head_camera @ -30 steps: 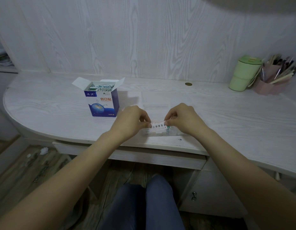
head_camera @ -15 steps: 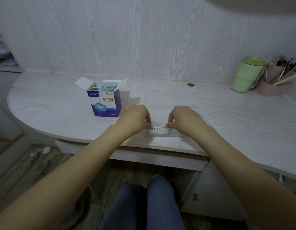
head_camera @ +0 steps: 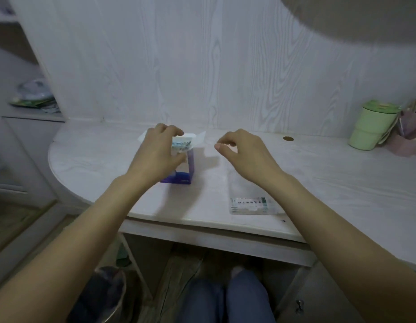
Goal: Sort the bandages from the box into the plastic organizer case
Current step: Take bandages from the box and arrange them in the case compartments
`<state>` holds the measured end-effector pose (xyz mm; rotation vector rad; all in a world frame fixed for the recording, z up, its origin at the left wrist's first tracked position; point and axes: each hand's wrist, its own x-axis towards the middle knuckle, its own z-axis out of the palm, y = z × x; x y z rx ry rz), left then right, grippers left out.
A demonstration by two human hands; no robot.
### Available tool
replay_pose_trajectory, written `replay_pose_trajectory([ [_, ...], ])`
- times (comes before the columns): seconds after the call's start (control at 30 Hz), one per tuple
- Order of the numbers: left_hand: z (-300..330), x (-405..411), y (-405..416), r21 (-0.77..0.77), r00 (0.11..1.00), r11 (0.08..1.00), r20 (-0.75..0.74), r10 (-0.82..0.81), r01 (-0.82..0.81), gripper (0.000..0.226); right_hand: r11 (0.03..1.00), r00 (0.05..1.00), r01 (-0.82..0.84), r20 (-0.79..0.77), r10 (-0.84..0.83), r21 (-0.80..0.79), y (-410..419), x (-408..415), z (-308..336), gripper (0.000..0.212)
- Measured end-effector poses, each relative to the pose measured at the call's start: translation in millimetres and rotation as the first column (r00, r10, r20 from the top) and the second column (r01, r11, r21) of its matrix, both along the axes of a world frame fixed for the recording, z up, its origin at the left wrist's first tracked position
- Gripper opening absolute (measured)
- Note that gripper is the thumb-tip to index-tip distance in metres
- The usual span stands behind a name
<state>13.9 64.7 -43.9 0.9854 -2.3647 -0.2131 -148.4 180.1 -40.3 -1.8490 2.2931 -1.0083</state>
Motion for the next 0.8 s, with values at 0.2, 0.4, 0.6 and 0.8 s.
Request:
replay_pose_trajectory([
  [0.2,23,15,-61,0.16,0.937,0.986,0.331,-0.106,0.056,0.091,0.993,0.988,-0.097,-0.127,0.088,-0.063,-69,11,17,0.025],
  [0.4,17,4,-96,0.189,0.842,0.977,0.507,-0.186,0.102,0.074,0.991,0.974,-0.083,-0.201,0.104,0.109,-115,22,17,0.02],
  [0.6,6,15,-96,0.123,0.916,0.978,0.346,-0.201,0.168,0.075,0.988,0.925,-0.027,-0.371,0.082,0.151,-126,36,14,0.017],
  [0.8,-4,32,-81,0.054,0.955,0.974,0.196,-0.225,0.218,0.073,0.993,0.872,0.009,-0.486,0.05,0.118,-122,47,12,0.014],
])
